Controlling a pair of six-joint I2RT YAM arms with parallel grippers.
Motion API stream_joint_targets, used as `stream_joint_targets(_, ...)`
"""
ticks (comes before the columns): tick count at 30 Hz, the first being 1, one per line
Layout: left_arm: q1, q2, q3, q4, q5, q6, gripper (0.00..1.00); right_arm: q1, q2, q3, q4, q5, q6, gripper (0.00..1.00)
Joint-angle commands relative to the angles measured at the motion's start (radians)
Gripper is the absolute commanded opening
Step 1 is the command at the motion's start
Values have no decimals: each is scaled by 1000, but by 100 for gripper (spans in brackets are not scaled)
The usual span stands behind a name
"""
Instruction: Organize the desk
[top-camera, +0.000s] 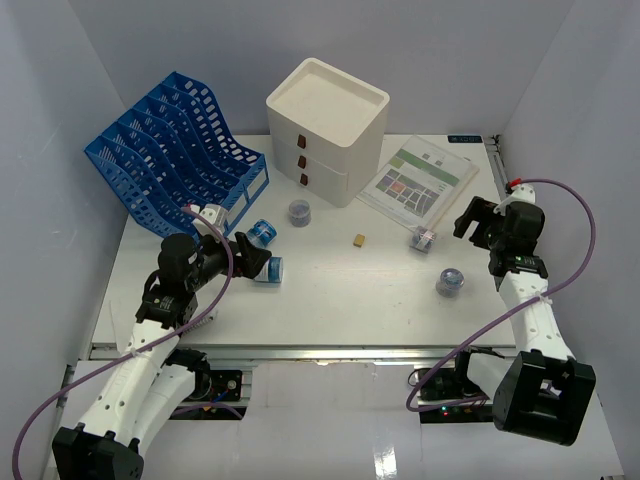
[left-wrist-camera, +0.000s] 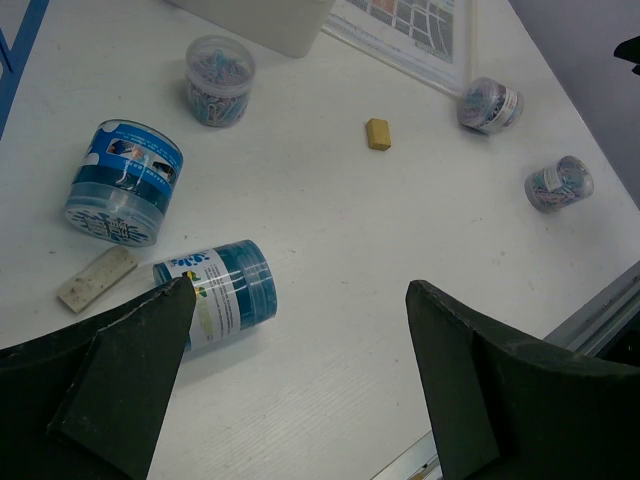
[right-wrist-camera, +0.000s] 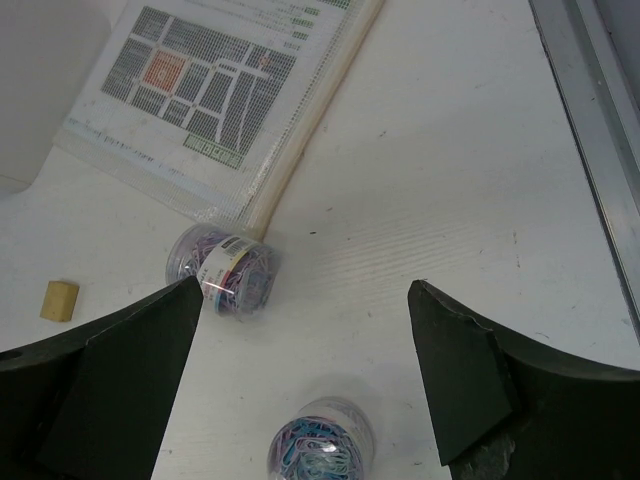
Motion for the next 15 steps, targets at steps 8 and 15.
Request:
stream_joint_targets(8, 1, -4, 4, 12, 11, 9, 98, -4, -83, -50, 100, -223, -141, 90)
stream_joint_targets(15, 0, 7, 1, 20, 24, -6, 98, 31, -94, -67, 13, -609, -579, 90)
